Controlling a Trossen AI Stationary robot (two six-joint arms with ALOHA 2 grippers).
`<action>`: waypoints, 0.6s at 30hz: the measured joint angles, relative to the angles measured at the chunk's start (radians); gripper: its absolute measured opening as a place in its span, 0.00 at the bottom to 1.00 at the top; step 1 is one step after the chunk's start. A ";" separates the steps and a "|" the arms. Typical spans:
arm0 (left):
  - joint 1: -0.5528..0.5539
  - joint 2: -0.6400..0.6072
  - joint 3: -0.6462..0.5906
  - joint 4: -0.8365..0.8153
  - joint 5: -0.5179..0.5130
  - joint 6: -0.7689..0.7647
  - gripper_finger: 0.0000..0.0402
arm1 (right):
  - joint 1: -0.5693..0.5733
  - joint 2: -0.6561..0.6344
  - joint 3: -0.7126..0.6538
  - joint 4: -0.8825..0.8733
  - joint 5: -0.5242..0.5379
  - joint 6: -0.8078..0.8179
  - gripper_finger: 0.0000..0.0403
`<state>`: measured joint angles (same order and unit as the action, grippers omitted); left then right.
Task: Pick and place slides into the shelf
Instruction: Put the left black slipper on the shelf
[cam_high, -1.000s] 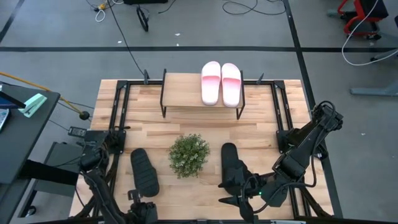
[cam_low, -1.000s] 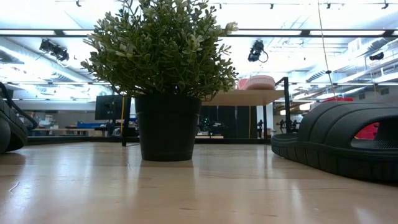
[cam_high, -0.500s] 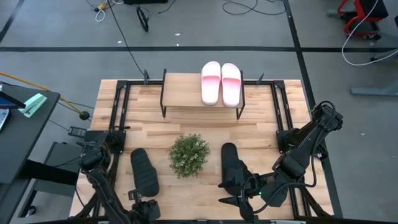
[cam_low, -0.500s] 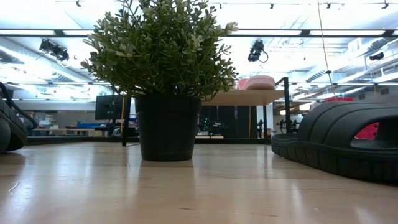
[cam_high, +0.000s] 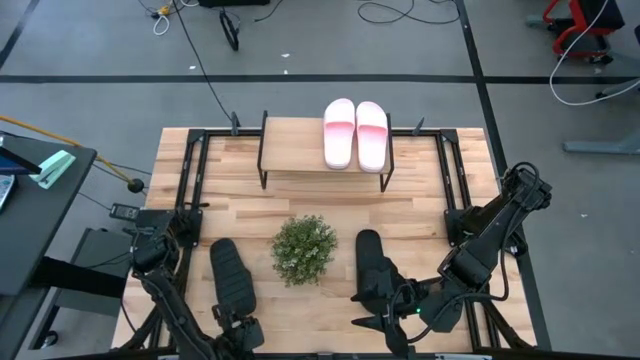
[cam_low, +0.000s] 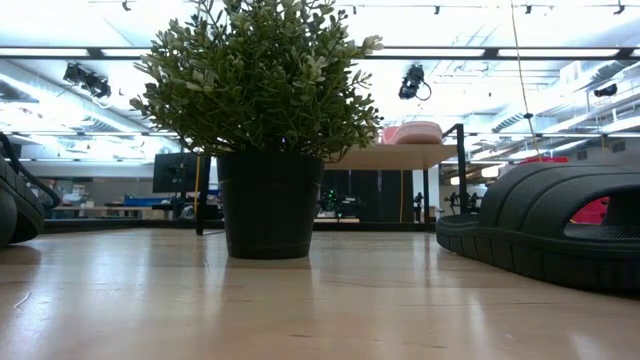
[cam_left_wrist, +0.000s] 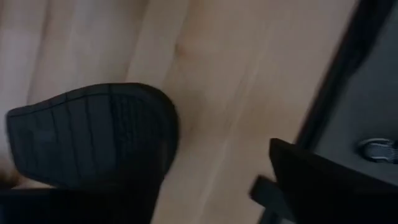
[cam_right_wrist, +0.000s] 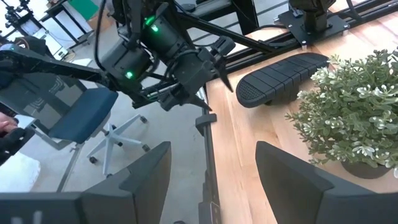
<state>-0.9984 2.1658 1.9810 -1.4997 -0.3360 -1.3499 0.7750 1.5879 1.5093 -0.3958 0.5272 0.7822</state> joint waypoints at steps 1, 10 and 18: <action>0.001 0.000 -0.014 -0.005 -0.001 0.000 0.78 | 0.000 0.000 0.000 0.000 0.000 0.000 0.60; 0.011 0.000 -0.148 -0.014 0.044 -0.054 0.86 | 0.000 0.000 0.000 0.000 0.000 0.003 0.60; 0.021 0.002 -0.190 -0.010 0.017 -0.044 0.85 | -0.006 0.000 0.000 0.000 -0.001 0.003 0.60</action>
<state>-0.9779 2.1674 1.7908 -1.5100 -0.3193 -1.3937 0.7689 1.5875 1.5093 -0.3962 0.5266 0.7851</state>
